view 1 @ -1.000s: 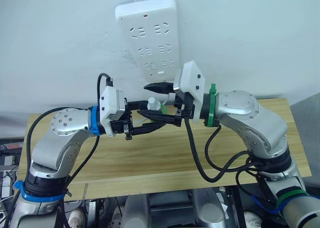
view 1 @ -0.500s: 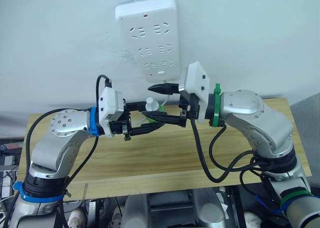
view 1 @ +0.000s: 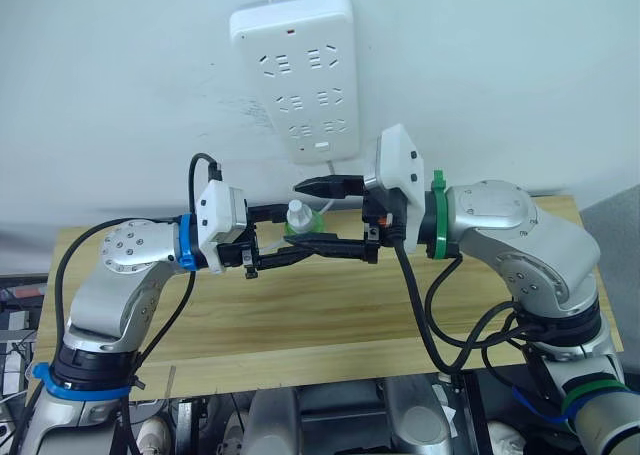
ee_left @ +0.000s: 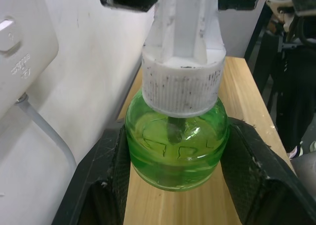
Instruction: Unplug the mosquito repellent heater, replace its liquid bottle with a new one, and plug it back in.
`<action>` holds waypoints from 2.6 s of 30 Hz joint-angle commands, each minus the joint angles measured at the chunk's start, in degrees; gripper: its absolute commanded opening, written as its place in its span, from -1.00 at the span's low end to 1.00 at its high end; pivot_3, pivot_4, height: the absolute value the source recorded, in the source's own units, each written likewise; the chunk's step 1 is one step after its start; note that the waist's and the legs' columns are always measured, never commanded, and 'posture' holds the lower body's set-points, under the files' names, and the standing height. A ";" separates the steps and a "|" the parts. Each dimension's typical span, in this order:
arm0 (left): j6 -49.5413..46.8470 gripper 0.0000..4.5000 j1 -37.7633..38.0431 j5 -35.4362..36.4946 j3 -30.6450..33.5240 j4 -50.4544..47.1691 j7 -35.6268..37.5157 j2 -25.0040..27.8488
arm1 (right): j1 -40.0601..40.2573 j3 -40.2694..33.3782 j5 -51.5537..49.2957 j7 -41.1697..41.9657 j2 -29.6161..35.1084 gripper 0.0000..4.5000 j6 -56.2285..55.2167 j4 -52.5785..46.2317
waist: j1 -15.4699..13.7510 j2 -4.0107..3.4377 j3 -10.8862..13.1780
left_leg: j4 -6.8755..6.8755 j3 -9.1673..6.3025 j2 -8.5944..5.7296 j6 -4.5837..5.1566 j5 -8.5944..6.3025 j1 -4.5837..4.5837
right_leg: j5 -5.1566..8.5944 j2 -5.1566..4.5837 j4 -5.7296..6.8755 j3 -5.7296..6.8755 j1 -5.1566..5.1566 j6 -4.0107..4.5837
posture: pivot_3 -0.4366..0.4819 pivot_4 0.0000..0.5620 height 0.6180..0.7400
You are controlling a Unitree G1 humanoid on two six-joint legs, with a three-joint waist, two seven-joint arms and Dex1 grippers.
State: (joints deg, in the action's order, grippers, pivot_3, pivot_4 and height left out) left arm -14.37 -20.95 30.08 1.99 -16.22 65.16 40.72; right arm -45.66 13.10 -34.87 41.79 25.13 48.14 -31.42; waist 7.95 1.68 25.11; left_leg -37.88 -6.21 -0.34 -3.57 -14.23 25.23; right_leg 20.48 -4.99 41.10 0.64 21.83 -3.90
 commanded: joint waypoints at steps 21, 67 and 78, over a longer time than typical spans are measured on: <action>1.89 -0.02 -0.47 -0.83 0.07 -0.62 1.32 0.02 | -0.86 0.05 -0.02 0.61 0.72 -0.90 -0.69 -1.72 | 0.00 0.00 0.00 | 0.00 0.00 0.00 0.00 0.00 0.00 | 0.00 0.00 0.00 0.00 0.00 0.00 | -0.47 0.39 1.00; 15.76 -0.02 5.82 -5.82 -1.32 9.71 4.30 -1.89 | 4.81 -5.38 5.56 0.53 9.75 -0.90 -6.25 2.81 | 0.47 0.05 -0.51 | -0.03 0.01 -0.01 0.00 0.00 0.00 | 0.00 -0.02 0.00 0.02 0.00 0.00 | -0.69 0.26 1.00; 12.04 -0.02 4.31 -4.29 -1.93 6.34 4.23 -1.76 | 14.92 -6.61 16.28 -4.52 7.88 -0.90 -16.50 12.45 | 1.86 0.04 -0.50 | -0.07 0.08 -0.01 0.01 0.00 0.00 | 0.00 -0.03 0.09 -0.03 -0.01 0.00 | -0.70 0.42 1.00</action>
State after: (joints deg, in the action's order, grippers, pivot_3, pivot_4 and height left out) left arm -1.86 -16.91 24.51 0.10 -7.08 69.32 38.82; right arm -31.41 8.03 -19.24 38.15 33.18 33.62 -18.14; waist 9.80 1.72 24.61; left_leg -37.95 -6.11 -0.34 -3.56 -14.23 25.23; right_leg 20.48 -5.01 41.20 0.59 21.82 -3.90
